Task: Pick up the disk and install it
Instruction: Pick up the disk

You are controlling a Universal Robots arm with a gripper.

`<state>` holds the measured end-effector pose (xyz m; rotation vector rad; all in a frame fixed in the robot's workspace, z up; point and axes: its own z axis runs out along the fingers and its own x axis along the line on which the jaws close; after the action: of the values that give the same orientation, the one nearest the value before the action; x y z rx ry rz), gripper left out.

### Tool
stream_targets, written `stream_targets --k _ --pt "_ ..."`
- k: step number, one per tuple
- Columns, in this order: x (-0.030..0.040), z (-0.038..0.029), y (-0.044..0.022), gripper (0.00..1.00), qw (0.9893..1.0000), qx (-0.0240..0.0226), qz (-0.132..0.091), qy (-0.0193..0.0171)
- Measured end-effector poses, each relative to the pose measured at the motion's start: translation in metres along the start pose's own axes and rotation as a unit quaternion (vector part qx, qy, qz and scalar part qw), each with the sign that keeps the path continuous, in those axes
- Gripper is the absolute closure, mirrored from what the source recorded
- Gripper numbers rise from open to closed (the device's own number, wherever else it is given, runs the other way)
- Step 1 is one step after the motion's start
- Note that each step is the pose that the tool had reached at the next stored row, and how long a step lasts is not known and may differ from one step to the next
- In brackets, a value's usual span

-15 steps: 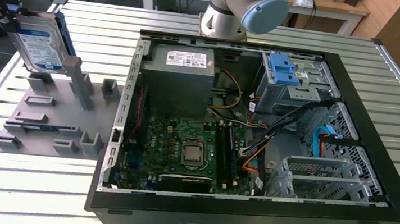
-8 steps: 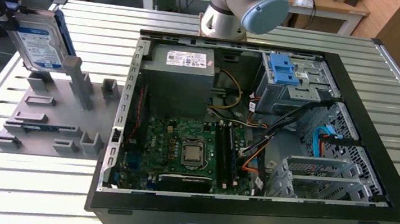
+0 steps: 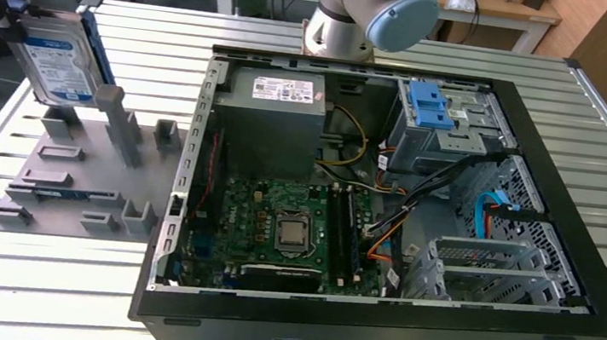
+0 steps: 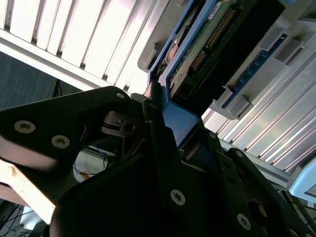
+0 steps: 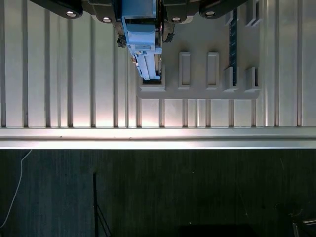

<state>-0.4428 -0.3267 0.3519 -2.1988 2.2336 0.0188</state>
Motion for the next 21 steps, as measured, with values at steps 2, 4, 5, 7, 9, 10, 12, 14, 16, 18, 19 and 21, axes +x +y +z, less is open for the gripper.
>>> stream_targets --k 2,4,5,7,9,10,12,14,16,18,19,21 --pt "0.0 -0.0011 0.0 0.64 1.0 0.0 0.0 0.0" --pt "0.0 -0.0024 0.0 0.64 1.0 0.0 0.0 0.0" --pt "0.0 -0.0029 0.0 0.64 1.0 0.0 0.0 0.0" --pt "0.0 -0.0038 0.0 0.64 1.0 0.0001 0.0 0.0" --pt "-0.0001 -0.0049 0.0 0.64 1.0 0.0 0.0 0.0" --pt "-0.0001 -0.0055 0.0 0.64 1.0 0.0 0.0 0.0" --pt "-0.0001 -0.0065 0.0 0.64 1.0 0.0 0.0 0.0" --pt "-0.0001 -0.0077 0.0 0.64 1.0 0.0 0.0 0.0" --pt "-0.0002 -0.0088 0.0 0.64 1.0 0.0 0.0 0.0" --pt "-0.0002 -0.0101 0.0 0.64 1.0 0.0 0.0 0.0" --pt "-0.0002 -0.0108 0.0 0.64 1.0 0.0 0.0 0.0" --pt "-0.0003 -0.0125 0.0001 0.64 1.0 0.0 0.0 0.0"
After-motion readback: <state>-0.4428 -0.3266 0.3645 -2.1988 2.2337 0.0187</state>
